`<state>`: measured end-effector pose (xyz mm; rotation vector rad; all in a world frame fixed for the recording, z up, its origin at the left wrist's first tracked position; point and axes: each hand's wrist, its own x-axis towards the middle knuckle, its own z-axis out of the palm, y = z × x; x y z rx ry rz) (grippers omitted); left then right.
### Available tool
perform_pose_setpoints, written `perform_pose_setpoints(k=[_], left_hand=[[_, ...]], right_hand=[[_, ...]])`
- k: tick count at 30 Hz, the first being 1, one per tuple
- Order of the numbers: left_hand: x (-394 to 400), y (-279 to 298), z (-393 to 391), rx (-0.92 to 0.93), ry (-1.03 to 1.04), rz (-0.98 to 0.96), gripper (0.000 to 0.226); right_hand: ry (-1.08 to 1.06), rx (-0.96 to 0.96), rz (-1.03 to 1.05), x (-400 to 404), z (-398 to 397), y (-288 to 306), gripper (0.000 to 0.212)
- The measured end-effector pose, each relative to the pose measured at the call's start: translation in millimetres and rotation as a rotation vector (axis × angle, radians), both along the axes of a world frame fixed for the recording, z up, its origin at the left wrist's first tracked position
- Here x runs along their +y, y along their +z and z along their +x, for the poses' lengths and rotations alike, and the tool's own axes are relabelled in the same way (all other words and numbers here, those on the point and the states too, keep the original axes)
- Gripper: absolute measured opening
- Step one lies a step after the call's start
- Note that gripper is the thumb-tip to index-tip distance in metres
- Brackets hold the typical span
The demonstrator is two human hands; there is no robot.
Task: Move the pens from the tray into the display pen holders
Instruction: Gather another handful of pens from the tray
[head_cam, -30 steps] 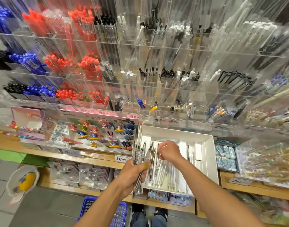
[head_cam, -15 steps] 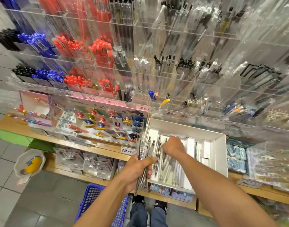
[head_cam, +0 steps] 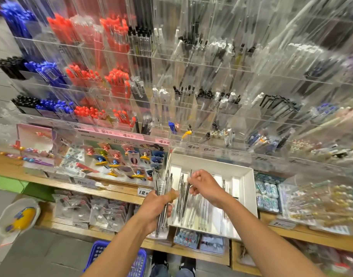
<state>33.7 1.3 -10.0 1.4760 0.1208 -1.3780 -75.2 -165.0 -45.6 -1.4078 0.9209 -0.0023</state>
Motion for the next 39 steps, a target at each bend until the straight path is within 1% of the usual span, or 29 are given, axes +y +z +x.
perform_pose_setpoints(k=[1,4,6,9,10,11,13,15,16,18,20,22,25,27,31,33,36,37,39], left_hand=[[-0.6,2.9,-0.7,-0.027,-0.03,0.007,0.06],[-2.3,10.2,-3.3,-0.101,-0.12,-0.008,0.065],[-1.9,14.5,-2.8,-0.114,-0.139,-0.02,0.069],[0.5,15.7,3.3,-0.143,-0.141,-0.01,0.081],[2.0,14.3,5.9,-0.134,-0.115,0.0,0.077],[3.9,11.8,8.2,-0.1,-0.077,-0.002,0.069],[7.6,7.2,11.2,0.015,0.011,-0.034,0.047],[10.9,4.4,13.9,0.098,0.058,-0.057,0.03],[12.3,4.1,14.7,0.125,0.066,-0.07,0.022],[14.3,4.5,15.7,0.164,0.084,-0.084,0.014],[15.2,3.8,15.8,0.166,0.101,-0.076,0.011],[16.5,2.9,15.2,0.163,0.111,-0.055,0.013],[19.4,1.7,15.8,0.162,0.112,-0.039,0.02],[21.3,0.8,17.1,0.152,0.107,-0.034,0.024],[21.6,-2.6,17.8,0.137,0.11,-0.009,0.044],[20.0,-2.1,17.1,0.134,0.097,-0.01,0.042],[18.3,-0.8,17.2,0.134,0.085,-0.022,0.025],[18.0,-1.0,17.6,0.132,0.088,-0.022,0.023],[17.8,-2.0,18.2,0.124,0.101,-0.011,0.026]], right_hand=[[0.009,-0.051,0.071,2.8,1.3,6.7,0.014],[0.033,-0.152,0.221,10.9,9.6,24.2,0.015],[0.048,-0.186,0.285,13.1,14.4,30.3,0.014],[0.086,-0.201,0.354,7.3,18.4,29.4,0.014],[0.086,-0.17,0.332,3.5,20.4,26.0,0.013],[0.056,-0.11,0.275,-0.8,22.9,20.5,0.011],[-0.079,0.072,0.082,-11.0,27.9,1.6,0.002],[-0.184,0.252,-0.1,-20.2,32.3,-21.1,0.01],[-0.167,0.319,-0.164,-23.2,34.8,-31.0,0.011],[-0.043,0.431,-0.231,-24.0,41.6,-49.9,0.01],[0.072,0.541,-0.287,-19.8,49.7,-63.5,0.009],[0.094,0.597,-0.327,-15.0,56.7,-70.0,0.012],[0.056,0.562,-0.281,-13.6,61.9,-73.9,0.018],[0.064,0.527,-0.234,-15.3,60.8,-74.3,0.019],[0.121,0.501,-0.188,-15.9,54.7,-69.7,0.014],[0.149,0.479,-0.151,-16.1,51.4,-69.1,0.016],[0.157,0.417,-0.081,-18.2,47.4,-69.2,0.013],[0.156,0.399,-0.069,-18.9,46.4,-69.3,0.013],[0.15,0.39,-0.056,-19.2,44.3,-69.6,0.012]])
